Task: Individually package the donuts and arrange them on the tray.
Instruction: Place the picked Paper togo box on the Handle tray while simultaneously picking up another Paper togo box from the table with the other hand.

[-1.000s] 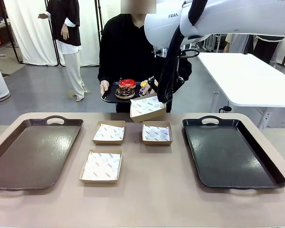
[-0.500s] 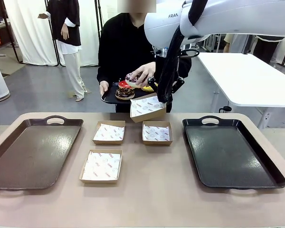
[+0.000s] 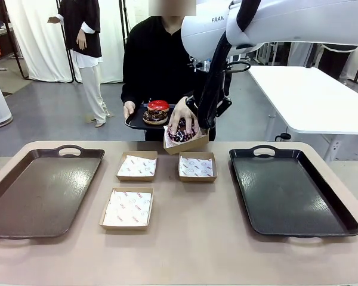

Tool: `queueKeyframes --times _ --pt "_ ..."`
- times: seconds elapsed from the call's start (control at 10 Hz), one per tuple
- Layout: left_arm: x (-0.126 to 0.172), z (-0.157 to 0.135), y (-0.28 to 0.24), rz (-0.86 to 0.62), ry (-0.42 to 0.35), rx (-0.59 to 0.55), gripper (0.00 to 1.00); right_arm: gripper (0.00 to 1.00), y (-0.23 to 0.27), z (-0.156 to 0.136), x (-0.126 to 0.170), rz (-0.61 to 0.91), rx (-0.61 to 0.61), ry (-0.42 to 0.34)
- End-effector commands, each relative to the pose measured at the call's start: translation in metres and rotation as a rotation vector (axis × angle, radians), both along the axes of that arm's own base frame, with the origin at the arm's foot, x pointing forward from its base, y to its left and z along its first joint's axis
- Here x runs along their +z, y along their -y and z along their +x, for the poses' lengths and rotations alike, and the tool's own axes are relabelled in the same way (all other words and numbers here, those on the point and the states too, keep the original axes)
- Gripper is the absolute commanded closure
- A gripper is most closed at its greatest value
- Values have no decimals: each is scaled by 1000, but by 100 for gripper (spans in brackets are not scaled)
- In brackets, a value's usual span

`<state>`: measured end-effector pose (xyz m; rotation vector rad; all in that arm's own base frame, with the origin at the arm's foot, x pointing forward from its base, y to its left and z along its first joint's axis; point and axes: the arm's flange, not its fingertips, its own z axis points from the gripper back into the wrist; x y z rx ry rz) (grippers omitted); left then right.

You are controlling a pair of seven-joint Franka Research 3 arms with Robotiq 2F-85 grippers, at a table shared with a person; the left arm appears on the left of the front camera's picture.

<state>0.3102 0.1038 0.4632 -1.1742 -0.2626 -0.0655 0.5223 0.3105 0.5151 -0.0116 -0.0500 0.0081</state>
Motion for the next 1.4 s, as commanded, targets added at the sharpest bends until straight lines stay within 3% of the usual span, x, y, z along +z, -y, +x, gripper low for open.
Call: queueKeyframes --times 0.0,1.3 --pt "0 0 0 -25 23 1 0 100 1 0 1 8 -3 -4" --pt "0 0 0 -25 23 1 0 100 1 0 1 8 -3 -4"
